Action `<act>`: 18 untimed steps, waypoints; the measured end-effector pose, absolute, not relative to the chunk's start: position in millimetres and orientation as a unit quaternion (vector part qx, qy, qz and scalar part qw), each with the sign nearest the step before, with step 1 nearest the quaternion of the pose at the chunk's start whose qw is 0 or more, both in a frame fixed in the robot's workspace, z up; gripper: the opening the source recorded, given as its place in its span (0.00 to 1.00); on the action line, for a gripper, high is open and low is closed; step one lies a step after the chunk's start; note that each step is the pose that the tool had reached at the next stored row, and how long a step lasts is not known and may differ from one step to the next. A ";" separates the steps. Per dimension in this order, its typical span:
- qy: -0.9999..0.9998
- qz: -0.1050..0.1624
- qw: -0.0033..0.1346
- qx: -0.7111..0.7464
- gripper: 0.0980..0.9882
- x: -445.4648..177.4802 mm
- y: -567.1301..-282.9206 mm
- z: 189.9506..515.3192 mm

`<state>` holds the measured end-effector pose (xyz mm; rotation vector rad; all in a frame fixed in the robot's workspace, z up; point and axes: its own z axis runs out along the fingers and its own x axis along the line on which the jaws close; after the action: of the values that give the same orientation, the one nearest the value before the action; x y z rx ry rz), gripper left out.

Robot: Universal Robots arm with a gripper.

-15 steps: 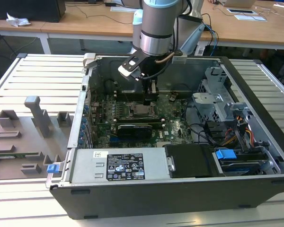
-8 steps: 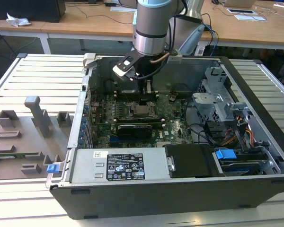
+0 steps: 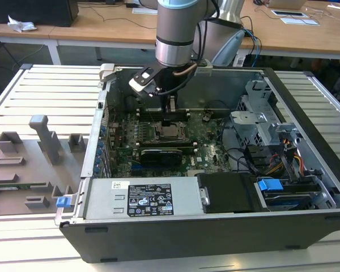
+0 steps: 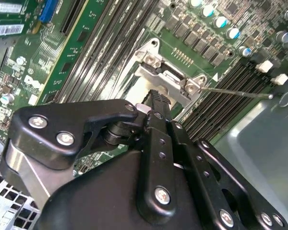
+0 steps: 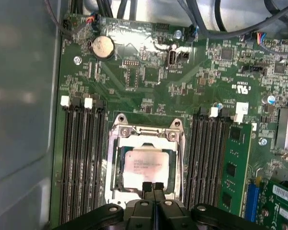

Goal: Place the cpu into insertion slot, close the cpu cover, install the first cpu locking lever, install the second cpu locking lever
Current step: 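Close the cpu cover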

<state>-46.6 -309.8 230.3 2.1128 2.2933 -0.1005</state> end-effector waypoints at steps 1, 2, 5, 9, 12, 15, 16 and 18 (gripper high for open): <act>0.735 -0.032 0.011 0.677 0.01 -48.7 -309.8 229.4; 0.735 -0.032 0.011 0.677 0.01 -49.9 -309.8 228.5; 0.735 -0.032 0.011 0.677 0.01 -54.2 -309.8 221.6; 0.735 -0.032 0.011 0.677 0.01 -63.1 -309.8 214.5; 0.735 -0.032 0.011 0.677 0.01 -67.2 -309.8 211.6; 0.735 -0.032 0.011 0.677 0.01 -68.8 -309.8 209.0; 0.735 -0.032 0.011 0.677 0.01 -68.8 -309.8 208.5; 0.735 -0.032 0.011 0.677 0.01 -68.9 -309.7 207.2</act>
<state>-68.9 -309.7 207.2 2.1128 2.2933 -0.1003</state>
